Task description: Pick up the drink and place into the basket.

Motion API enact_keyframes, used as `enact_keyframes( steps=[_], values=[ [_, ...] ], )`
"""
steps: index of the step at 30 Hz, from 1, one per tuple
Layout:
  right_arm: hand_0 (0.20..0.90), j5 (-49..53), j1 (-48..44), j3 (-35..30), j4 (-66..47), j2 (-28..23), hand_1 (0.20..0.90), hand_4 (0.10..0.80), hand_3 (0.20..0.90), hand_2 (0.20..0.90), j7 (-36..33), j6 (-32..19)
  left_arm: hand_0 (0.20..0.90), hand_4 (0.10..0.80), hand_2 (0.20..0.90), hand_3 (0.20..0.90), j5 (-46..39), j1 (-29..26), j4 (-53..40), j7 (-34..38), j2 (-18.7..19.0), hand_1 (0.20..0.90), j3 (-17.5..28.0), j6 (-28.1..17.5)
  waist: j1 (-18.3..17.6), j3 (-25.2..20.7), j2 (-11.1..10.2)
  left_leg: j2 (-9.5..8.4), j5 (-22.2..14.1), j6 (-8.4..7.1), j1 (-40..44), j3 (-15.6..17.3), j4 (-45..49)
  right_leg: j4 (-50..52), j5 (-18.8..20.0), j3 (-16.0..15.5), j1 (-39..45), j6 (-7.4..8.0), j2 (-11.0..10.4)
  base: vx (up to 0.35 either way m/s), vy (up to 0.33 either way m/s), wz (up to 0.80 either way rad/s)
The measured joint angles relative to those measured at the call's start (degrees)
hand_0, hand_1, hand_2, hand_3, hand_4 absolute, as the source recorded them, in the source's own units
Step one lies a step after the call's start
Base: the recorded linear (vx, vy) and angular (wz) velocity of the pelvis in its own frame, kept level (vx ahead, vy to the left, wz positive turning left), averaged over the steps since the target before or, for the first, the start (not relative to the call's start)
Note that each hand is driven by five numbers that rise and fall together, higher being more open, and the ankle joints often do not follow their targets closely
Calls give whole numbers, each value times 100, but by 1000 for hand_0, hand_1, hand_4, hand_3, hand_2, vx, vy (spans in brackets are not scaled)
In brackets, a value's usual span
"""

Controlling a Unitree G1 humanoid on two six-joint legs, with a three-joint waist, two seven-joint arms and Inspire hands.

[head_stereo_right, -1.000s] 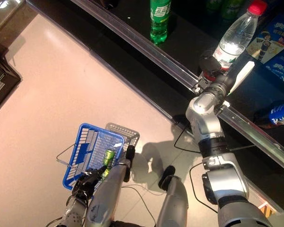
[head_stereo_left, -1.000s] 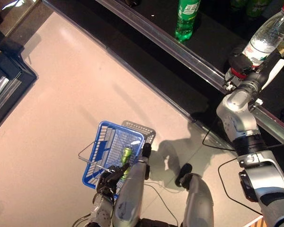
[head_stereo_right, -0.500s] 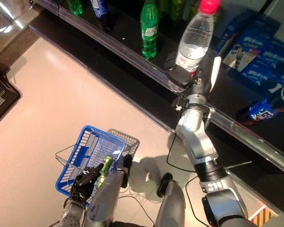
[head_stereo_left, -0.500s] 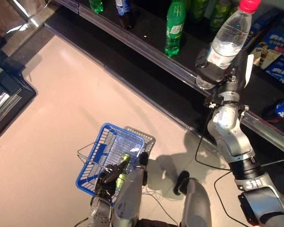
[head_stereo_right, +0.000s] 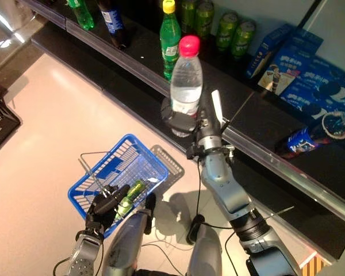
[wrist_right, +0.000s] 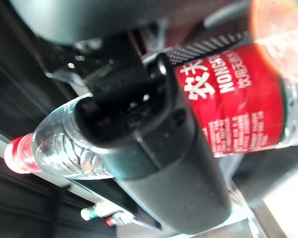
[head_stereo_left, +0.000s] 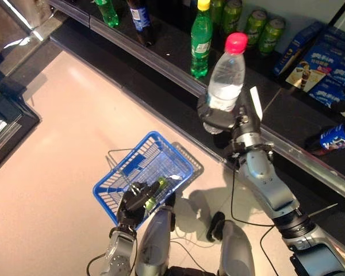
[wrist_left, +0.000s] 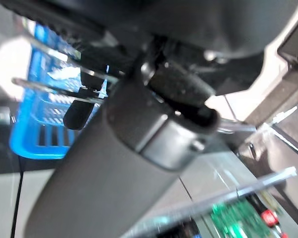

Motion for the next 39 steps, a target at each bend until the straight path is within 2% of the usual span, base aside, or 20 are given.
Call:
enact_keyframes(
  steps=[4,10,18,24,27,39],
  values=[
    [300,120,-1,440,0,39,300,100,200,300,54,175,300,100,300,200,492,109,-690,15,468,300,-219,15,55,-5,-3,-12,23,-50,70,-197,-34,-34,-119,-277,230,-50,-15,6,-36,29],
    [300,334,3,790,1,131,300,100,200,300,-12,248,300,100,300,200,499,124,-1265,-157,875,300,-224,160,317,-6,-1,-27,36,-94,110,-323,-120,-7,-208,-400,302,-76,-20,-12,-18,12],
    [300,449,-4,930,95,367,300,100,200,300,-274,381,300,100,300,200,503,112,-1724,-345,1299,300,-395,344,481,-8,-1,-74,55,-122,173,-514,-173,-16,-289,-613,486,-76,-56,0,-23,13],
    [300,462,-26,1064,1120,662,300,100,200,300,-598,460,300,100,300,200,752,-117,-2015,-757,1697,300,-449,612,773,-11,0,-142,93,-180,242,-694,-214,59,-436,-791,619,-85,-116,7,-43,15],
    [300,499,-6,1201,1608,824,300,100,200,300,-744,506,300,100,300,200,753,-179,-2231,-1173,1810,300,-444,788,807,-11,0,-186,98,-190,241,-801,-208,70,-485,-912,691,-72,-152,18,-36,18],
    [300,571,-12,1396,2807,1338,300,100,200,300,-866,579,300,100,300,200,659,-563,-2787,-2350,1807,300,-665,1561,951,-12,0,-210,117,-219,239,-923,-222,83,-524,-958,718,-79,-141,1,-16,3]
  ],
)
